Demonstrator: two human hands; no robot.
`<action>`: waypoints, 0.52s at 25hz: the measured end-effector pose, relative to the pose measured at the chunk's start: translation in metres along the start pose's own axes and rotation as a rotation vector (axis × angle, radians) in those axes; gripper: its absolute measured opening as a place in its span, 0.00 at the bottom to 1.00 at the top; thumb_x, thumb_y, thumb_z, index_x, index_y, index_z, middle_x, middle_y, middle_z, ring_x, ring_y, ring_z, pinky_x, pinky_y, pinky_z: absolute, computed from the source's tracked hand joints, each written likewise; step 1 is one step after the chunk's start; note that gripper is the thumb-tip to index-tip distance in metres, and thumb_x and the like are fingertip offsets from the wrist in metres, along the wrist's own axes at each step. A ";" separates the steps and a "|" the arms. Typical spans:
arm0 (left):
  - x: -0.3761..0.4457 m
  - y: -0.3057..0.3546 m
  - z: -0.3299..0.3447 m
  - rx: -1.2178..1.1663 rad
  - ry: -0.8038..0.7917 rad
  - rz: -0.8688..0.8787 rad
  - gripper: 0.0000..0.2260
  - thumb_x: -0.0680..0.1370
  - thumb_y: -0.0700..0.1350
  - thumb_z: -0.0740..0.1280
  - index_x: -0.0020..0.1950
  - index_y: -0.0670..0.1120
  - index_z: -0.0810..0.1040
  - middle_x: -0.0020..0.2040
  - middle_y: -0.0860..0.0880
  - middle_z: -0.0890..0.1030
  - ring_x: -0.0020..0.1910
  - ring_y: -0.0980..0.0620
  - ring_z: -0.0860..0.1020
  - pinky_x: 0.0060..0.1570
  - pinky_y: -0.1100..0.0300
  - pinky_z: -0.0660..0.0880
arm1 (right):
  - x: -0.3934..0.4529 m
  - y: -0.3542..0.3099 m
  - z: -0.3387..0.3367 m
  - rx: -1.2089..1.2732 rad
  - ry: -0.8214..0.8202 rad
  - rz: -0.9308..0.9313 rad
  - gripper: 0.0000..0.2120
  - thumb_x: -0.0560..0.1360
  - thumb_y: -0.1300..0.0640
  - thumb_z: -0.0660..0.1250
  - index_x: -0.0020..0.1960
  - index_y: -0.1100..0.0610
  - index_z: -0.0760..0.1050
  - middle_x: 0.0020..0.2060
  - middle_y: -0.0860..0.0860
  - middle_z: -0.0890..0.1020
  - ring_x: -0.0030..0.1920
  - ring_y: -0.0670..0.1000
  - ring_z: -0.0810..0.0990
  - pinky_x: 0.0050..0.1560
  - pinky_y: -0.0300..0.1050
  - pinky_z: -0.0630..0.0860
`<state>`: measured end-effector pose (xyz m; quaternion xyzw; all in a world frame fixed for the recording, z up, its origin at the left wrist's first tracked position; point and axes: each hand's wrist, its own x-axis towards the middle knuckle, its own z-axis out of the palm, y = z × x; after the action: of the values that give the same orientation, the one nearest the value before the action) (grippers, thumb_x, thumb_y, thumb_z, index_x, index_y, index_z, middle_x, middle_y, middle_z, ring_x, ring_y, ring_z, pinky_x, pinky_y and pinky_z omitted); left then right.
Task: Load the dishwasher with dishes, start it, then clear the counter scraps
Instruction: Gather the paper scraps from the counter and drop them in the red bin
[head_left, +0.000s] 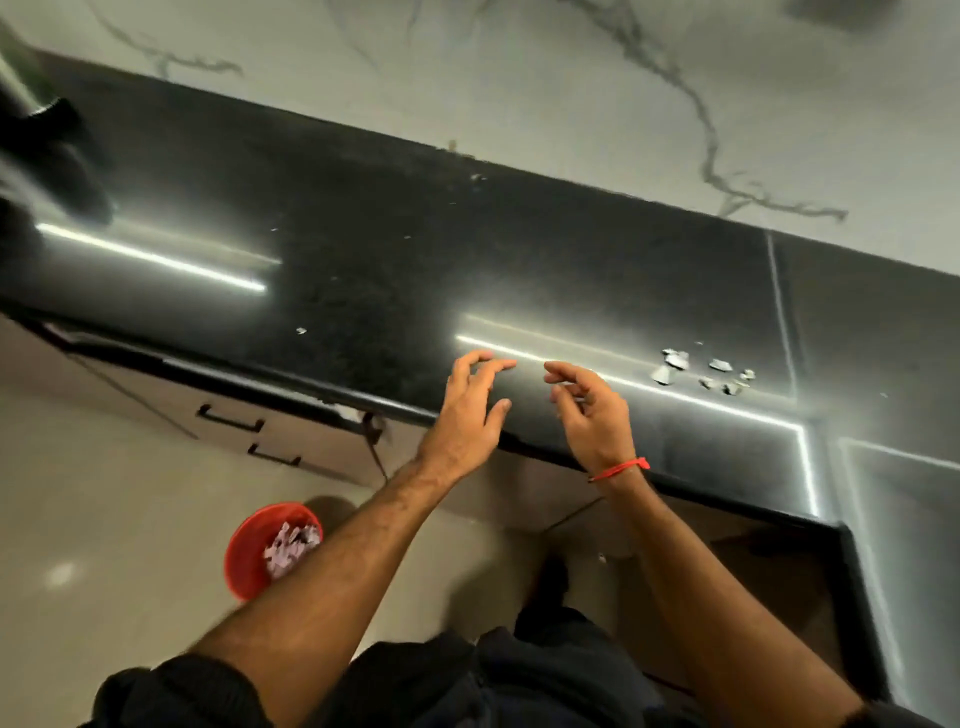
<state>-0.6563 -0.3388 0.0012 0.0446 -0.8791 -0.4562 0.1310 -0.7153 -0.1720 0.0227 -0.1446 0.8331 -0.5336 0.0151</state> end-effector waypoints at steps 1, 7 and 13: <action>0.010 0.010 0.018 0.054 -0.088 0.030 0.21 0.78 0.41 0.68 0.70 0.52 0.74 0.70 0.50 0.67 0.67 0.47 0.69 0.69 0.47 0.70 | 0.002 0.011 -0.026 -0.048 0.066 -0.001 0.11 0.77 0.62 0.68 0.57 0.51 0.81 0.48 0.47 0.84 0.45 0.44 0.82 0.49 0.42 0.79; 0.055 0.059 0.108 0.331 -0.418 0.147 0.19 0.81 0.45 0.66 0.71 0.54 0.73 0.68 0.52 0.71 0.65 0.47 0.66 0.65 0.52 0.65 | 0.018 0.081 -0.148 -0.346 0.167 0.004 0.07 0.74 0.66 0.70 0.49 0.57 0.82 0.41 0.50 0.79 0.39 0.42 0.76 0.44 0.33 0.73; 0.094 0.081 0.181 0.451 -0.577 0.168 0.20 0.81 0.47 0.64 0.74 0.51 0.69 0.67 0.48 0.68 0.63 0.44 0.67 0.64 0.46 0.68 | 0.033 0.148 -0.174 -0.477 -0.098 0.060 0.11 0.75 0.57 0.68 0.56 0.56 0.81 0.49 0.55 0.79 0.52 0.58 0.76 0.57 0.36 0.62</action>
<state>-0.7925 -0.1674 -0.0141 -0.1306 -0.9587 -0.2328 -0.0983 -0.8109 0.0307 -0.0302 -0.1450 0.9378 -0.3133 0.0369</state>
